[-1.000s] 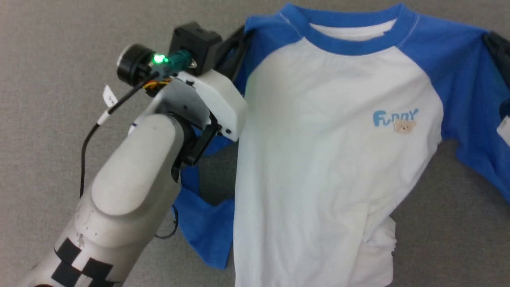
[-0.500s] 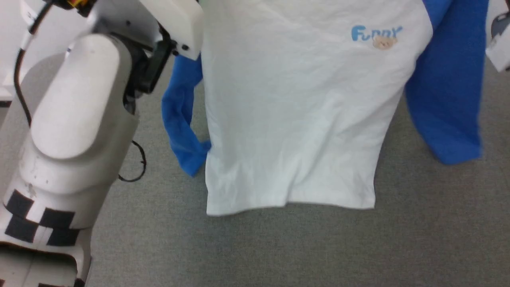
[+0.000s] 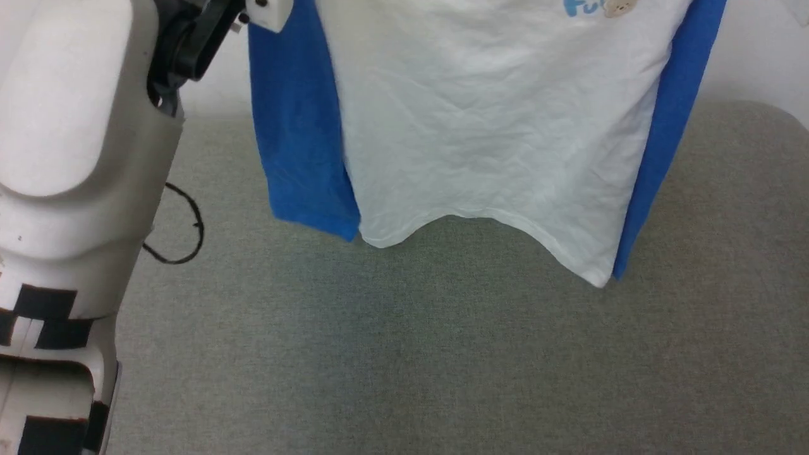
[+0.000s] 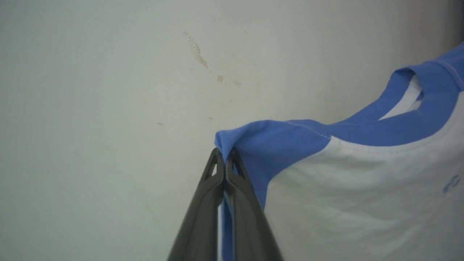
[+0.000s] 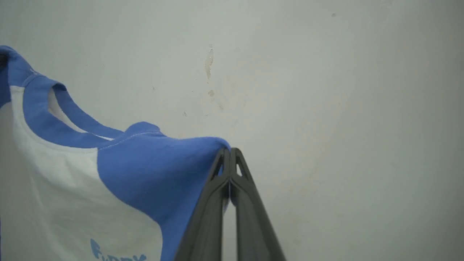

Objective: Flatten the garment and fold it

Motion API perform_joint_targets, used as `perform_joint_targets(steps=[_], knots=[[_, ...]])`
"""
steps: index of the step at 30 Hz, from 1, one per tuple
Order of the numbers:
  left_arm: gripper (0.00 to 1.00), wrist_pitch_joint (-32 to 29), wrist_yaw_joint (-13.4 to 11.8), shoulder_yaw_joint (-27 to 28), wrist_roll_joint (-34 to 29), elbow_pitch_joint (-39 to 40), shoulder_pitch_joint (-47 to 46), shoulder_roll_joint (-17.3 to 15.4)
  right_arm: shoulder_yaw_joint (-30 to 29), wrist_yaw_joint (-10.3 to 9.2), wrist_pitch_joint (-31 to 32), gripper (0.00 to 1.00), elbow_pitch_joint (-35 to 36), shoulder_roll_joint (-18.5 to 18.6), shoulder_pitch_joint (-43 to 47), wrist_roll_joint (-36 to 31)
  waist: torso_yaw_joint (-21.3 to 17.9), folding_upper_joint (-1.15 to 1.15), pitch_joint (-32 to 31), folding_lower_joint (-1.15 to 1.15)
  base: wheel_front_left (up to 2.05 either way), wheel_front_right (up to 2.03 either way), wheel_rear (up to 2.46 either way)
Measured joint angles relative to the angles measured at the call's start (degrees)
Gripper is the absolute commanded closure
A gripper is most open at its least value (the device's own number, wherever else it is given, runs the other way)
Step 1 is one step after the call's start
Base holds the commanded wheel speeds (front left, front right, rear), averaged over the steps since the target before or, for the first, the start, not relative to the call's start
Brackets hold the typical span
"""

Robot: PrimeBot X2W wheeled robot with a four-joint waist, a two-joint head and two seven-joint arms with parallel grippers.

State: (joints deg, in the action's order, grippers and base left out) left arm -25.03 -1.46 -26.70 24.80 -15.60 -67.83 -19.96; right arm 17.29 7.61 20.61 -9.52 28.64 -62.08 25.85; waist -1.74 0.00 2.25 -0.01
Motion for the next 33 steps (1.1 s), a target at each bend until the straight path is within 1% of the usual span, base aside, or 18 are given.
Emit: perform_joint_targets(steps=[4,7,11,14,18,22,24,27,30,33], knots=[[1.00,-3.60,-0.47,-0.02,0.19,1.85,-1.92,0.10,-0.19,0.00,2.68,1.00,-0.04,0.08,-1.86,1.59,-0.48,0.00,1.79,0.01,0.00,0.00,0.00],[1.00,-4.26,-3.10,0.34,-0.58,2.77,-4.63,0.97,-1.04,0.00,3.76,1.00,-0.56,0.31,-4.19,2.01,-0.82,0.00,4.04,0.01,0.00,0.00,0.00],[1.00,-2.99,-6.31,-0.01,-4.71,2.25,-11.51,2.86,-2.04,0.00,4.00,1.00,-2.72,0.82,-9.87,1.75,-1.23,0.00,8.39,0.02,0.00,0.00,0.00],[1.00,-0.23,-8.86,-0.12,-7.59,-0.18,-17.63,5.25,-2.22,0.00,2.52,1.00,-5.58,1.37,-16.20,0.80,-1.49,0.00,12.35,0.02,0.00,0.00,0.00],[1.00,5.38,-11.38,-0.11,-10.46,-5.75,-25.37,8.35,-1.80,0.00,-0.29,1.00,-10.17,1.07,-24.43,-1.26,-1.83,0.00,17.94,0.04,0.00,0.00,0.00],[1.00,11.37,-13.36,0.02,-12.39,-10.81,-31.34,10.49,-0.55,0.00,-3.49,1.00,-14.38,0.42,-30.87,-2.77,-2.09,0.00,23.36,0.04,0.00,0.00,0.00],[1.00,14.61,-13.50,-0.10,-13.37,-13.06,-33.76,10.77,0.20,0.00,-5.28,1.00,-15.59,0.51,-32.92,-3.32,-2.21,0.00,25.82,0.04,0.00,0.00,0.00],[1.00,19.23,-14.25,-0.14,-14.46,-14.95,-36.50,11.14,1.92,0.01,-8.15,1.00,-16.49,1.87,-34.71,-4.27,-2.33,0.00,29.27,0.03,0.00,0.00,0.00],[1.00,23.17,-14.59,-0.25,-15.08,-16.24,-37.85,11.36,3.71,0.00,-10.79,1.00,-17.02,4.27,-35.57,-4.54,-2.36,0.00,32.51,0.03,0.00,0.00,0.00],[1.00,25.48,-14.71,-1.30,-15.74,-17.59,-37.92,11.44,5.61,0.01,-13.96,1.00,-17.40,7.08,-36.20,-4.95,-2.30,0.00,35.65,0.03,0.00,0.00,0.00]])
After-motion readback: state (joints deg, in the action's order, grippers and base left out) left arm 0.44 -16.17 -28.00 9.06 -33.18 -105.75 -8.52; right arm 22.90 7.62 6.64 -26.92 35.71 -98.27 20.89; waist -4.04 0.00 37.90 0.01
